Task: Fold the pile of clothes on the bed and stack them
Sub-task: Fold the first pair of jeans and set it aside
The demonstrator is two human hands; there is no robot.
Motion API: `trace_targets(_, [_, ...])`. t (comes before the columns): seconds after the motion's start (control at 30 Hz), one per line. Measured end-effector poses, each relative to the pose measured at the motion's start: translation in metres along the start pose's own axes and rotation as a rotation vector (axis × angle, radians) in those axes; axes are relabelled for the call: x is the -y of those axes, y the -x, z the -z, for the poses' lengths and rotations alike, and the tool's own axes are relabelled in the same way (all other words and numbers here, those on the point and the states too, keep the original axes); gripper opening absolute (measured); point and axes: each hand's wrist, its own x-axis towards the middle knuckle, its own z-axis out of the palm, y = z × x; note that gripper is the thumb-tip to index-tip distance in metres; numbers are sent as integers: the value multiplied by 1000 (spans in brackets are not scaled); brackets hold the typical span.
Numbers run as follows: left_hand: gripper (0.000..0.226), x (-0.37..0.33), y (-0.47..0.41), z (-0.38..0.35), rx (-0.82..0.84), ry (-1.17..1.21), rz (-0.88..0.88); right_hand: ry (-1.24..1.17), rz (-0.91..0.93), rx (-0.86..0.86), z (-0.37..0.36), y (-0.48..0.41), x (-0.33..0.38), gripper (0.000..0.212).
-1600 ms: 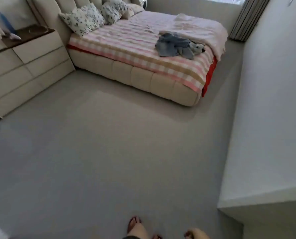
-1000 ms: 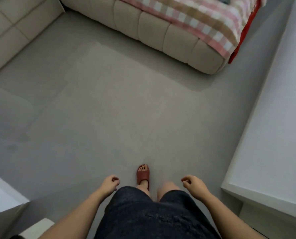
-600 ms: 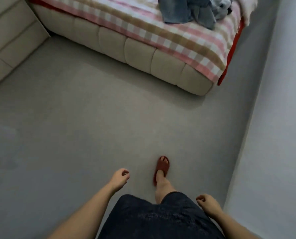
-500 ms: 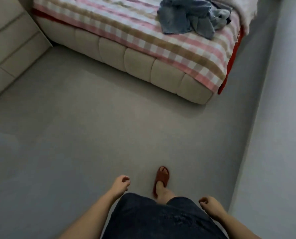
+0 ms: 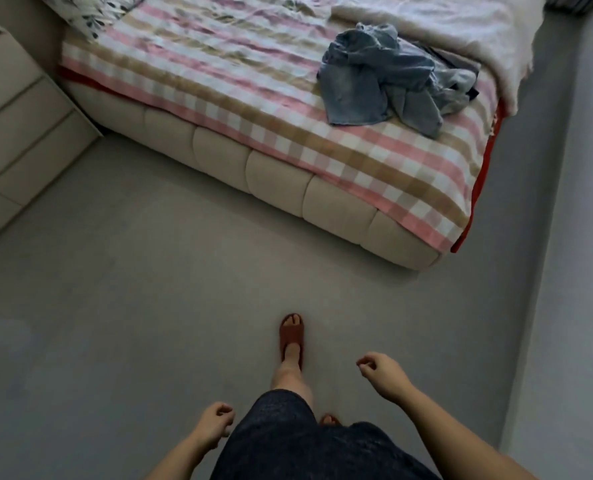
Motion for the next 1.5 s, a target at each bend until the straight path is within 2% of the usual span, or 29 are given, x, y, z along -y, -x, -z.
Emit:
trace_targets(0.13, [8, -90, -33, 42, 3, -3, -51, -28, -43, -15, 47, -46, 40, 25])
trace_targets(0.27, [8, -194, -61, 74, -11, -84, -205, -72, -105, -54, 91, -85, 60, 24])
trace_targets(0.33, [15, -249, -73, 84, -5, -133, -275, -87, -159, -72, 111, -102, 63, 23])
trace_targets(0.53, [22, -394, -104, 84, 47, -186, -422, -172, -324, -41, 164, -149, 55, 22])
trace_targets(0.63, [21, -452, -119, 80, 64, -187, -466, -205, -348, -46, 201, -182, 58, 18])
trace_targets(0.87, [19, -572, -149, 74, 40, -205, -509, -173, -249, -96, 307, -273, 107, 9])
trace_targets(1.17, [24, -720, -166, 97, 44, -331, -655, -42, 33, -153, 412, -374, 240, 26])
trace_targets(1.3, [27, -779, -180, 112, 77, -378, -667, -44, 62, -166, 437, -410, 288, 25])
trace_targets(1.5, [27, -854, -226, 133, 97, -471, -715, -119, -39, -172, 457, -463, 322, 26])
